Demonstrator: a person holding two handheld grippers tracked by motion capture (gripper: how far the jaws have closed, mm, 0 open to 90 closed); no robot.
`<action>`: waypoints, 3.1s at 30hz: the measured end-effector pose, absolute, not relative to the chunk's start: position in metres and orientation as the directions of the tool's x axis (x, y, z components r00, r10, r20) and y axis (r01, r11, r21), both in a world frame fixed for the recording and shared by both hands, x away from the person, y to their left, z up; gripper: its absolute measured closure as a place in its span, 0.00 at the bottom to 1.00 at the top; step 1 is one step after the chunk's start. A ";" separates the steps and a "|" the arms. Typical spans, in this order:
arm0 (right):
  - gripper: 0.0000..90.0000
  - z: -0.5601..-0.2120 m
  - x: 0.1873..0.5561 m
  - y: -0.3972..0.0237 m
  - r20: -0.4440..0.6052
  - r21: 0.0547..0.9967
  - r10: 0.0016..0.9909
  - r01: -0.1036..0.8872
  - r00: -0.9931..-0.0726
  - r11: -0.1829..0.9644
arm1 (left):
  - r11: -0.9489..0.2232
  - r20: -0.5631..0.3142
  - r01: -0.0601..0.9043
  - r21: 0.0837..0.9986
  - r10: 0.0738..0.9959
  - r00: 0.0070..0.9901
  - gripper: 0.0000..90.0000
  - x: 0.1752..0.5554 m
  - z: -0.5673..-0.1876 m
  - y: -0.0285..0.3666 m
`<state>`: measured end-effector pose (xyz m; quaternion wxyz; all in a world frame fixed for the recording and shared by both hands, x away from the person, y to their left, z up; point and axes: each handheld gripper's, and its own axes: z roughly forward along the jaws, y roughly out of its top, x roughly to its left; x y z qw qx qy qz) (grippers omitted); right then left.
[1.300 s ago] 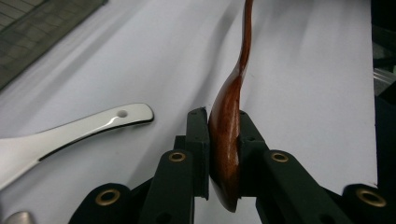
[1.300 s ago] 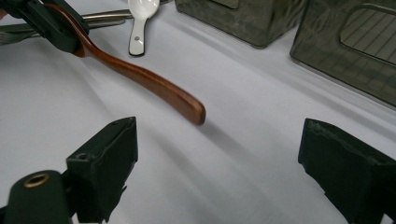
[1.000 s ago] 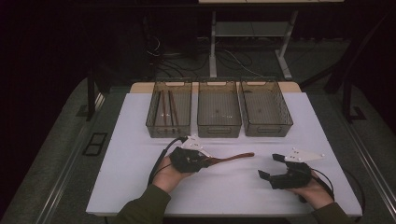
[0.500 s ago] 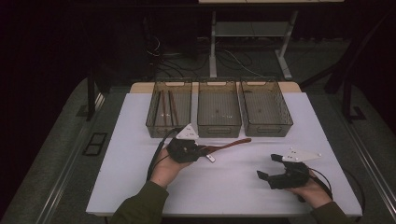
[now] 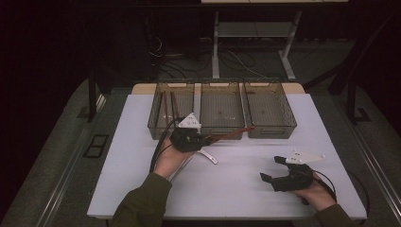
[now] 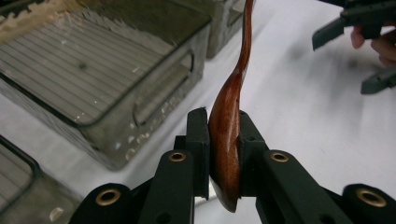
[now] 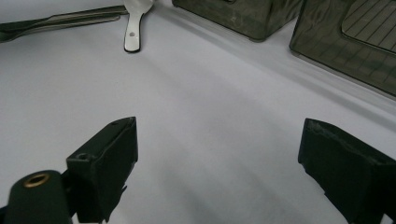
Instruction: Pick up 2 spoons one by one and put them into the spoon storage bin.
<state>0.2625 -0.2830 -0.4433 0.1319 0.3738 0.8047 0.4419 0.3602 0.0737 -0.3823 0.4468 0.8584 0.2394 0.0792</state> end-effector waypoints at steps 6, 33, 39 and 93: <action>0.14 -0.443 0.263 -0.283 0.117 0.811 0.718 0.483 -0.686 0.329 | -0.474 -0.067 0.341 0.812 0.504 0.861 0.88 0.374 -0.372 0.068; 0.14 -0.442 0.262 -0.285 0.123 0.816 0.716 0.480 -0.688 0.321 | -0.441 -0.043 0.474 0.762 0.696 0.717 0.88 0.438 -0.378 0.060; 0.14 -0.442 0.262 -0.285 0.123 0.816 0.714 0.479 -0.689 0.322 | -0.467 -0.023 0.486 0.739 0.702 0.711 0.87 0.442 -0.380 0.054; 0.14 -0.442 0.262 -0.285 0.120 0.815 0.718 0.481 -0.686 0.323 | -0.604 -0.097 0.414 0.681 0.486 0.869 0.99 0.346 -0.431 0.078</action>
